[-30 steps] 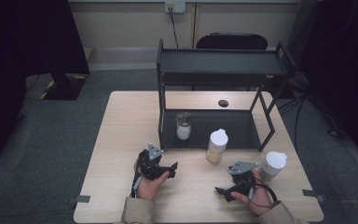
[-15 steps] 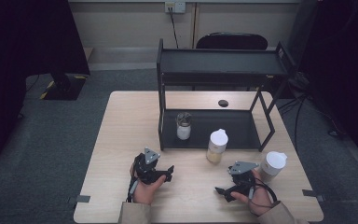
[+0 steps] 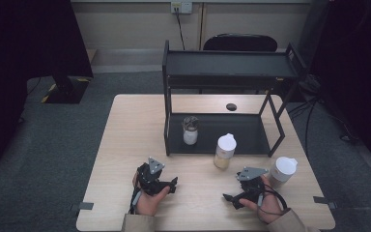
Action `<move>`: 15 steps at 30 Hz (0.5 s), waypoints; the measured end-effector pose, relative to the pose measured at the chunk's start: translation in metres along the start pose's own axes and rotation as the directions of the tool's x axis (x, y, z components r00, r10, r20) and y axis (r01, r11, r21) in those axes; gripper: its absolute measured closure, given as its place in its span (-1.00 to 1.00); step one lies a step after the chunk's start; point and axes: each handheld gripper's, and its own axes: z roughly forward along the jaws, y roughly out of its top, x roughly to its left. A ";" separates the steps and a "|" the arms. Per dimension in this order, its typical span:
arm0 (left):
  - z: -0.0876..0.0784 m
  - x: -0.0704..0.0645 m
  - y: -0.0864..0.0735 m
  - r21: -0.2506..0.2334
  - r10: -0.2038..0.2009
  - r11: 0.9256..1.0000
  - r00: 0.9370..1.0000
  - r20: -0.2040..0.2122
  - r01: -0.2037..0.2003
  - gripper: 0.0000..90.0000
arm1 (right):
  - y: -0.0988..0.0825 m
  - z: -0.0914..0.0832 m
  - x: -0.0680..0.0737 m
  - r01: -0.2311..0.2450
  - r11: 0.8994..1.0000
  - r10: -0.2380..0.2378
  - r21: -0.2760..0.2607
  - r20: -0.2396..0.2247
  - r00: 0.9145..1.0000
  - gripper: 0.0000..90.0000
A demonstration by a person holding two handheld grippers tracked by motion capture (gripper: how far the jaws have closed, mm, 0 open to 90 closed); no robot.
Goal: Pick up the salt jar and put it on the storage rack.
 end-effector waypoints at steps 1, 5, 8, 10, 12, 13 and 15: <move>0.000 0.000 0.000 0.005 0.002 1.000 1.000 0.001 -0.002 -0.91 | 0.000 0.000 0.000 0.000 1.000 0.000 0.000 0.000 1.000 -1.00; 0.000 -0.001 -0.001 0.020 0.002 1.000 1.000 -0.006 -0.002 -0.91 | 0.000 0.000 0.000 0.000 1.000 0.000 0.000 0.000 1.000 -1.00; 0.001 0.000 -0.001 0.030 -0.002 1.000 1.000 0.000 0.002 -0.91 | 0.000 0.000 0.000 0.000 1.000 0.000 0.000 0.000 1.000 -1.00; 0.001 0.000 -0.001 0.039 -0.001 0.999 1.000 -0.003 0.001 -0.91 | 0.000 0.000 0.000 0.000 1.000 0.000 0.000 0.000 1.000 -1.00; 0.002 0.000 -0.002 0.041 -0.003 0.999 1.000 -0.005 0.003 -0.91 | 0.000 0.000 0.000 0.000 1.000 0.000 0.000 0.000 1.000 -1.00; 0.002 0.000 -0.001 0.045 -0.001 0.999 1.000 -0.005 0.002 -0.91 | 0.000 0.000 0.000 0.000 1.000 0.000 0.000 0.000 1.000 -1.00; 0.002 0.000 -0.001 0.050 -0.001 0.999 1.000 -0.004 0.001 -0.91 | 0.000 0.000 0.000 0.000 1.000 0.000 0.000 0.000 1.000 -1.00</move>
